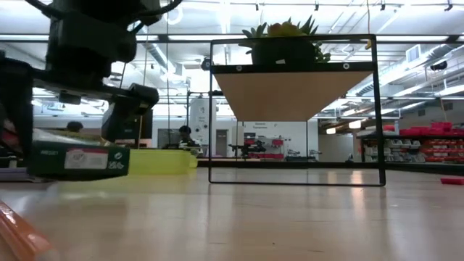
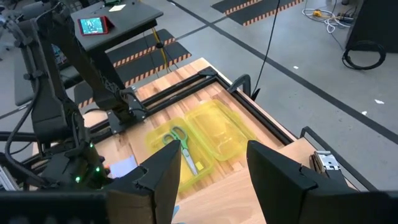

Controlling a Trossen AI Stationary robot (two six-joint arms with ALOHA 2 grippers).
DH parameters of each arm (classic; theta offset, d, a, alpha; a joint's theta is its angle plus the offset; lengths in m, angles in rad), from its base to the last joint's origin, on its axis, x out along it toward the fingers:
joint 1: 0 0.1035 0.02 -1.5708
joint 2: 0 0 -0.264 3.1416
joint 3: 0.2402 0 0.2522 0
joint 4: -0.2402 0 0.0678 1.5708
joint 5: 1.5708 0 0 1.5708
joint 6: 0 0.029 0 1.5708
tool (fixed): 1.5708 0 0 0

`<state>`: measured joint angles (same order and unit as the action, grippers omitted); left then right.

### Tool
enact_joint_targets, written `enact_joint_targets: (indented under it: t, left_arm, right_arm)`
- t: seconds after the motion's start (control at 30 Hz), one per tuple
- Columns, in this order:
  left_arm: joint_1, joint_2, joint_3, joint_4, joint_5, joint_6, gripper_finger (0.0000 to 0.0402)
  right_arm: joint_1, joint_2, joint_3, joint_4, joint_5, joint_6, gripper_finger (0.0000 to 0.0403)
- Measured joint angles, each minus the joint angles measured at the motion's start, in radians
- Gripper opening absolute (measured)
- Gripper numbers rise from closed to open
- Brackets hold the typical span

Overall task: Pack school essentials
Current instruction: Put the yellow crayon box into the yellow supply box

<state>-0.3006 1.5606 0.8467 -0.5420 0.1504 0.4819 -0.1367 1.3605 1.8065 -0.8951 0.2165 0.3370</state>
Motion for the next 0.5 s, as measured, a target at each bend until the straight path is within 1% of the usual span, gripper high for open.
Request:
enact_joint_targets:
  t: [0.17,0.5]
  left_arm:
    - [0.069,-0.043,0.002,-0.064,0.001,0.003,0.0305]
    - [0.264,-0.193,0.002,-0.156,0.002,0.001,0.0304]
  right_arm:
    - [0.005,0.000,0.000,0.000,-0.001,-0.008,0.0190]
    - [0.005,0.000,0.000,0.000,0.000,-0.013,0.0190]
